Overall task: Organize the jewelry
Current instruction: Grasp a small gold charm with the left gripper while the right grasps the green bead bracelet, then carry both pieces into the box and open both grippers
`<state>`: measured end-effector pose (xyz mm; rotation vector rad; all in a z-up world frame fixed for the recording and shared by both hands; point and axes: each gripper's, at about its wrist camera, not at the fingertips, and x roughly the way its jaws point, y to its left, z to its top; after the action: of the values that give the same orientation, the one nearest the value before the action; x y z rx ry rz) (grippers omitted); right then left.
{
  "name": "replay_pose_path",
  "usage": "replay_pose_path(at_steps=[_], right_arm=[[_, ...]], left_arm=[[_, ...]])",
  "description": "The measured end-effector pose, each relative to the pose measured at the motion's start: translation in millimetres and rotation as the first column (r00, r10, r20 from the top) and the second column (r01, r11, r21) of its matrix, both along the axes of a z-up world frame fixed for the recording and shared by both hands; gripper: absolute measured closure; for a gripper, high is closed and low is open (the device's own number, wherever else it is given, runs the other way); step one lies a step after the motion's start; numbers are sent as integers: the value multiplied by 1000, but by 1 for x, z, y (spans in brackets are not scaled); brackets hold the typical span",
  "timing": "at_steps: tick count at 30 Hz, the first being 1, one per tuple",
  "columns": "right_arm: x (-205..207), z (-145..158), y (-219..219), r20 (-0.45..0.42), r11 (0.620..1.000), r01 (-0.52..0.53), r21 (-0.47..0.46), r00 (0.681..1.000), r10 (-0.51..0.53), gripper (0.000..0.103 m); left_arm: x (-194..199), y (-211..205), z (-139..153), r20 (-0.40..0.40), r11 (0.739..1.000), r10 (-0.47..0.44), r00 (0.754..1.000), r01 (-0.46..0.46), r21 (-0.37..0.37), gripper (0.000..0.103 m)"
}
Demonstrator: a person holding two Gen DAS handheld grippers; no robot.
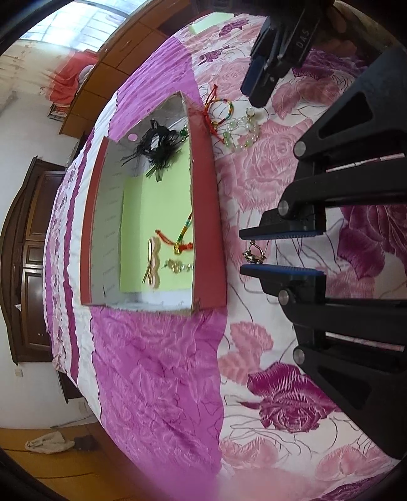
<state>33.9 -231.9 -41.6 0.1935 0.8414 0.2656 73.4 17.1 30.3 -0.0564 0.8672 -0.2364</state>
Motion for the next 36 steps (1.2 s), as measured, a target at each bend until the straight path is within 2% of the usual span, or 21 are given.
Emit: replay_pose_path(at_steps=[11, 13, 16, 19, 20, 27, 36], right_arm=[[25, -10, 22, -51, 999, -2, -48, 999, -1, 49], [27, -11, 26, -45, 998, -6, -69, 999, 3, 57], [28, -11, 31, -42, 995, -11, -101, 999, 7, 76], [25, -11, 33, -31, 994, -23, -107, 999, 20, 78], [23, -10, 33, -27, 993, -26, -113, 999, 24, 89], [8, 3, 37, 11, 992, -57, -114, 998, 58, 89], [-7, 44, 45, 124, 990, -86, -113, 987, 100, 89]], left_arm=[[-1, 16, 1, 5, 999, 33, 999, -32, -32, 96], [-1, 16, 1, 5, 999, 32, 999, -32, -37, 96], [-2, 16, 3, 7, 999, 29, 1000, -29, -43, 96], [-3, 17, 4, 10, 998, 28, 1000, -28, -50, 96], [-3, 18, 5, 9, 998, 28, 1000, -28, -54, 96], [-5, 18, 17, 26, 998, 14, 1000, -13, -65, 97], [-1, 16, 53, 97, 997, -21, 995, 27, -68, 96]])
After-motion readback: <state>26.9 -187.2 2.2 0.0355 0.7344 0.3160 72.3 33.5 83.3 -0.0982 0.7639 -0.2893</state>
